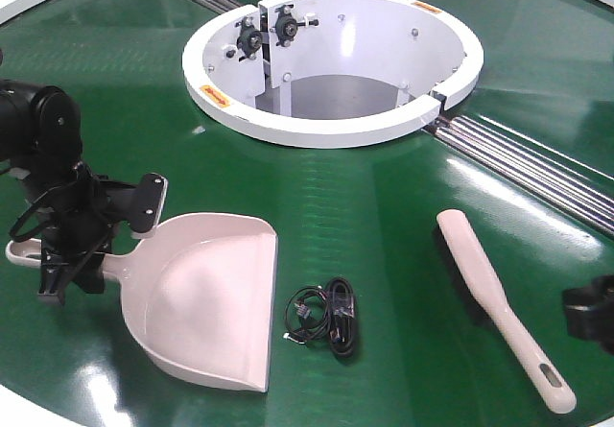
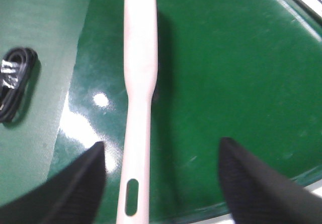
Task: Clean and inspect green conveyor with broom and dustpan
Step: 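Move the right gripper down and grasp the pink brush handle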
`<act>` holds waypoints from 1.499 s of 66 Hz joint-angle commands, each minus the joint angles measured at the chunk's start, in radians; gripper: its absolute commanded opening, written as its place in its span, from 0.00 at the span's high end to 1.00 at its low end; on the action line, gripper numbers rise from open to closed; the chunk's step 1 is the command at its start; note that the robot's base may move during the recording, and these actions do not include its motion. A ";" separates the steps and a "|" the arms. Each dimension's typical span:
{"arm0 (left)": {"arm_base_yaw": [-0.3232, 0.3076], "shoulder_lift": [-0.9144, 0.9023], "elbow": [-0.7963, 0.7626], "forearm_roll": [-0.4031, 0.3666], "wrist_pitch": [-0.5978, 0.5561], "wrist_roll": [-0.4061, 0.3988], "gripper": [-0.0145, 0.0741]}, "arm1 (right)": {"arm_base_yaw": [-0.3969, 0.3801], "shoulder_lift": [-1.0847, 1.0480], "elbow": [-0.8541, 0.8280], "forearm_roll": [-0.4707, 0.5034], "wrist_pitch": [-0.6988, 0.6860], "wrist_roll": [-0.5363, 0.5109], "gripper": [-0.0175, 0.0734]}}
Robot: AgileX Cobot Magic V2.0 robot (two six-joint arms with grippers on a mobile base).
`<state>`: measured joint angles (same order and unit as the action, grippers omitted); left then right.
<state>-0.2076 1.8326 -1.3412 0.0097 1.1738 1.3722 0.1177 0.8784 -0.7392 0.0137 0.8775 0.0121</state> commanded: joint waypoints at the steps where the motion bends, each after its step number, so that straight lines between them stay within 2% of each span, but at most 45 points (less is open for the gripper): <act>1: -0.008 -0.047 -0.026 -0.021 0.011 -0.004 0.84 | 0.009 0.083 -0.091 -0.006 -0.004 -0.012 0.19; 12: -0.008 -0.047 -0.026 -0.021 0.011 -0.004 0.84 | 0.009 0.260 -0.236 0.000 0.098 -0.012 0.19; 25: -0.008 -0.047 -0.026 -0.021 0.011 -0.004 0.84 | 0.009 0.447 -0.347 0.030 0.196 -0.063 0.19; 34: -0.008 -0.047 -0.026 -0.021 0.011 -0.004 0.84 | 0.020 0.525 -0.356 0.032 0.199 -0.063 0.19; 47: -0.008 -0.047 -0.026 -0.021 0.011 -0.004 0.84 | 0.105 0.613 -0.356 -0.046 0.202 -0.029 0.19; 55: -0.008 -0.047 -0.026 -0.021 0.011 -0.004 0.84 | 0.106 0.641 -0.356 -0.067 0.194 0.008 0.19; 80: -0.008 -0.047 -0.026 -0.021 0.011 -0.004 0.84 | 0.106 0.747 -0.356 -0.051 0.180 0.017 0.19; 93: -0.008 -0.047 -0.026 -0.021 0.011 -0.004 0.84 | 0.106 0.809 -0.356 -0.049 0.176 0.043 0.25; 99: -0.008 -0.047 -0.026 -0.021 0.011 -0.004 0.84 | 0.106 0.825 -0.356 -0.049 0.176 0.043 0.34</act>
<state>-0.2076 1.8326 -1.3412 0.0085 1.1748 1.3722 0.2238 1.7267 -1.0678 -0.0312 1.0574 0.0539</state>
